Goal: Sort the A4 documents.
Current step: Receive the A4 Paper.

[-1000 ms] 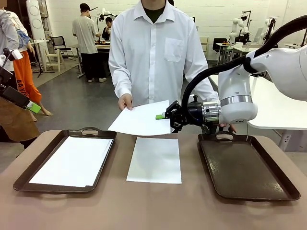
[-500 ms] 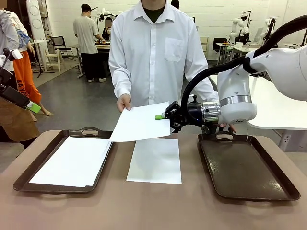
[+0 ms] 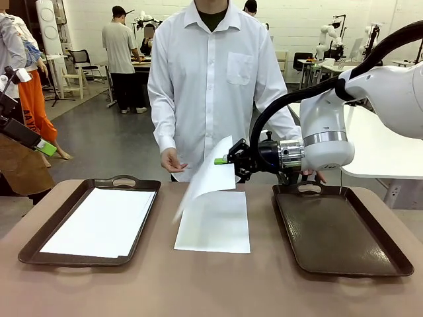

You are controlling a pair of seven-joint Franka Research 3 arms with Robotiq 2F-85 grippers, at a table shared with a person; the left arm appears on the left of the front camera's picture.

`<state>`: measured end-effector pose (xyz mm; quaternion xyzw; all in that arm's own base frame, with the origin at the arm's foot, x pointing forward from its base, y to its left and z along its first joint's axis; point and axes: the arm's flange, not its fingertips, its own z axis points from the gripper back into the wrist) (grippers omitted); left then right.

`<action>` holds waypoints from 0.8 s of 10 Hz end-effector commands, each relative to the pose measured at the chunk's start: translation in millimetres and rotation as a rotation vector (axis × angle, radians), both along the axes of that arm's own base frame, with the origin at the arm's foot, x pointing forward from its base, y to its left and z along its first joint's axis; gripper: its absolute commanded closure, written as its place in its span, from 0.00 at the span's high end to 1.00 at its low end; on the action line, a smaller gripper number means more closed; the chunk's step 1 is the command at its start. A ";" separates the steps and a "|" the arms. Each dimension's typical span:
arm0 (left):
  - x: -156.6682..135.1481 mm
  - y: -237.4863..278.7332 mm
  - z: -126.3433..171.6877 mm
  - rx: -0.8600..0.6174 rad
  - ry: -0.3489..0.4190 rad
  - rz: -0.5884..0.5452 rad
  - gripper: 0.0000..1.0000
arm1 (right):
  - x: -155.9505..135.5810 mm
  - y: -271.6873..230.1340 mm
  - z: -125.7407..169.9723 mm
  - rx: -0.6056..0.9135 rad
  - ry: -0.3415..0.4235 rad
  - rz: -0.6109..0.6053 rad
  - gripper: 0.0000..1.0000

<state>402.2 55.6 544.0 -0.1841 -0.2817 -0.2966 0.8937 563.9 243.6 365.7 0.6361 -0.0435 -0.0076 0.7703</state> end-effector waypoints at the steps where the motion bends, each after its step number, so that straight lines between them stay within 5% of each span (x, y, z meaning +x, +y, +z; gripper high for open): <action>1: -1.3 -0.4 -0.6 0.007 -0.003 -0.008 1.00 | -0.3 1.0 -0.8 -0.001 0.001 0.001 0.00; 8: -1.3 -0.4 -0.6 0.007 -0.003 -0.008 1.00 | -0.3 1.0 -0.8 -0.001 0.001 0.001 0.00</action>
